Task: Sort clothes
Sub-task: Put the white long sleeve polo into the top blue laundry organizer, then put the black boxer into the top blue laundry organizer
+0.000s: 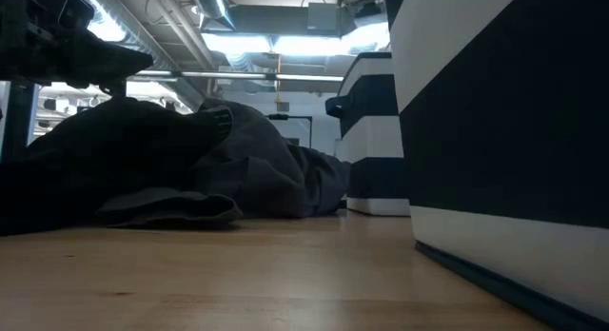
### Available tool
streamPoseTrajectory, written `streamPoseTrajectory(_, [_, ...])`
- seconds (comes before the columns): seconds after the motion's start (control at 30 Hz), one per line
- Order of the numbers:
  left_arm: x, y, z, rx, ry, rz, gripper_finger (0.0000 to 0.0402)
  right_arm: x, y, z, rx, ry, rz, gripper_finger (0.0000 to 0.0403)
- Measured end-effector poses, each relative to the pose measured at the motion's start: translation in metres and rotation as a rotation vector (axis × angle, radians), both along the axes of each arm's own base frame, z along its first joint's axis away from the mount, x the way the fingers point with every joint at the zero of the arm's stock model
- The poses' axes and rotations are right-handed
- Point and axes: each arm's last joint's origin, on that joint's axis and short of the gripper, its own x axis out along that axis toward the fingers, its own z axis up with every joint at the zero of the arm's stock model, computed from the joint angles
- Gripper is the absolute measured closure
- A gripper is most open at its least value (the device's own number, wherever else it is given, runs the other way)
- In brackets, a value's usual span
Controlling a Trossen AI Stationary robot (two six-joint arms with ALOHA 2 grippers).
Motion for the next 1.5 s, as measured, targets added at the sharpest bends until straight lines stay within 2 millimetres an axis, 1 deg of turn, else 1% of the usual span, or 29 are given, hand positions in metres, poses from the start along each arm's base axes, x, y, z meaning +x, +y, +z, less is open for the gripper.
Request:
streamPoseTrajectory(0.2, [0.0,0.0,0.0,-0.003,0.0,0.0,0.0402,0.026,-0.011,-0.023,0.084,0.061,0.024,0.0365])
streamPoseTrajectory(0.37, [0.0,0.0,0.0,-0.004,0.0,0.0,0.0402,0.043,-0.018,-0.042,0.185,0.104,0.075,0.0365])
streamPoseTrajectory(0.47, [0.0,0.0,0.0,-0.004,0.0,0.0,0.0402,0.052,-0.021,-0.052,0.239,0.12,0.092,0.0352])
streamPoseTrajectory(0.57, [0.0,0.0,0.0,-0.004,0.0,0.0,0.0402,0.056,-0.023,-0.058,0.25,0.137,0.095,0.0318])
streamPoseTrajectory(0.87, [0.0,0.0,0.0,-0.006,0.0,0.0,0.0402,0.056,-0.023,-0.059,0.257,0.163,0.113,0.0179])
streamPoseTrajectory(1.0, [0.0,0.0,0.0,-0.005,0.0,0.0,0.0402,0.056,-0.022,-0.059,0.256,0.164,0.117,0.0144])
streamPoseTrajectory(1.13, [0.0,0.0,0.0,-0.003,0.0,0.0,0.0402,0.055,-0.021,-0.053,0.254,0.16,0.117,0.0135])
streamPoseTrajectory(1.23, [0.0,0.0,0.0,-0.01,-0.001,-0.001,0.0402,0.053,-0.02,-0.039,0.239,0.109,0.125,0.0138])
streamPoseTrajectory(1.37, [0.0,0.0,-0.001,-0.01,0.005,0.0,0.0402,0.051,-0.016,-0.016,0.261,-0.014,0.164,0.0142])
streamPoseTrajectory(1.5, [0.0,0.0,-0.001,-0.01,0.007,-0.001,0.0402,0.054,-0.006,0.0,0.254,-0.094,0.22,0.0143])
